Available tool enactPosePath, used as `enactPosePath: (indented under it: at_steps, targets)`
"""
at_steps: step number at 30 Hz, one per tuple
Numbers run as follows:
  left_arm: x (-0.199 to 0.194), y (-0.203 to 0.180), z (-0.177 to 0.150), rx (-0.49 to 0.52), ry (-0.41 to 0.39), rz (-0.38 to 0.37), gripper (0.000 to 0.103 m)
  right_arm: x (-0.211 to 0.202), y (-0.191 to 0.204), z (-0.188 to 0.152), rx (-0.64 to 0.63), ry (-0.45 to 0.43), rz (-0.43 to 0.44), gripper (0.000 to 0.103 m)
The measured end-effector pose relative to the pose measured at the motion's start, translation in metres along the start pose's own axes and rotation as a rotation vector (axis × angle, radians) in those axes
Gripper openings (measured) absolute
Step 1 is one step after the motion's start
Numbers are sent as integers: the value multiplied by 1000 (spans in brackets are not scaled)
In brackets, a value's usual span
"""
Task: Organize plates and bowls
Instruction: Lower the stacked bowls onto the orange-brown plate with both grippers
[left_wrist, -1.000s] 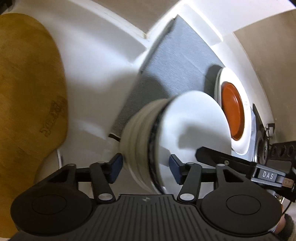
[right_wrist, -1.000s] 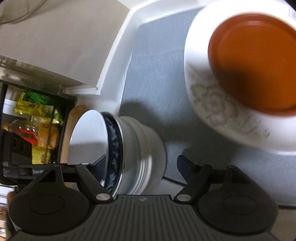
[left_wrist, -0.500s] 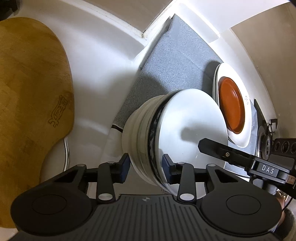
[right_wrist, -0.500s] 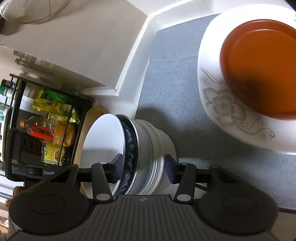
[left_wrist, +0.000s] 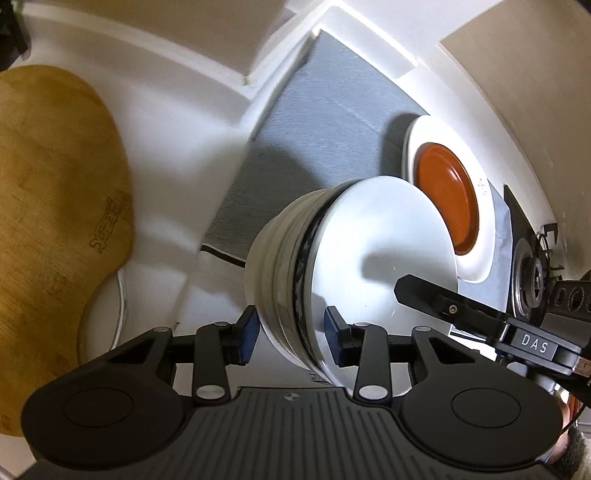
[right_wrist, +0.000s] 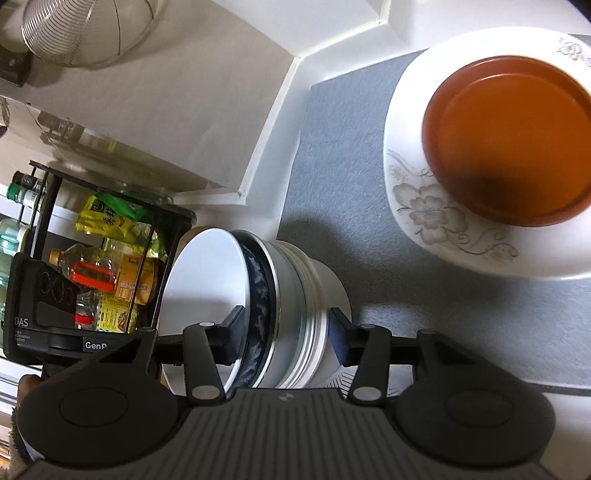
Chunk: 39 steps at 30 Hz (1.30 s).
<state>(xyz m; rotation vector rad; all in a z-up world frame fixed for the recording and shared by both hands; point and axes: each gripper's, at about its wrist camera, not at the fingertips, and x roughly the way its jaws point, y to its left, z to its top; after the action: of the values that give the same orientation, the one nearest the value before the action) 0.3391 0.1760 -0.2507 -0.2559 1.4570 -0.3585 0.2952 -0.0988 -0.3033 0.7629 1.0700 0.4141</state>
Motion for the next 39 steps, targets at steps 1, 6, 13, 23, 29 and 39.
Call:
enactPosePath:
  at_steps: [1, 6, 13, 23, 29, 39]
  targets:
    - [-2, -5, 0, 6, 1, 2, 41, -4, 3, 0, -8, -8, -10, 52]
    - [-14, -32, 12, 50, -18, -11, 41, -36, 7, 11, -11, -70, -21, 52]
    - [-23, -93, 42, 150, -45, -34, 41, -90, 0, 41, 5, -188, -34, 52]
    - [2, -165, 83, 254, -69, -61, 42, -141, -34, 89, -28, -276, -108, 52]
    - [58, -171, 109, 233, -11, -68, 42, -125, -78, 104, 7, -274, -140, 52]
    - [99, -179, 106, 226, -43, -26, 43, -98, -120, 96, 77, -244, -143, 53]
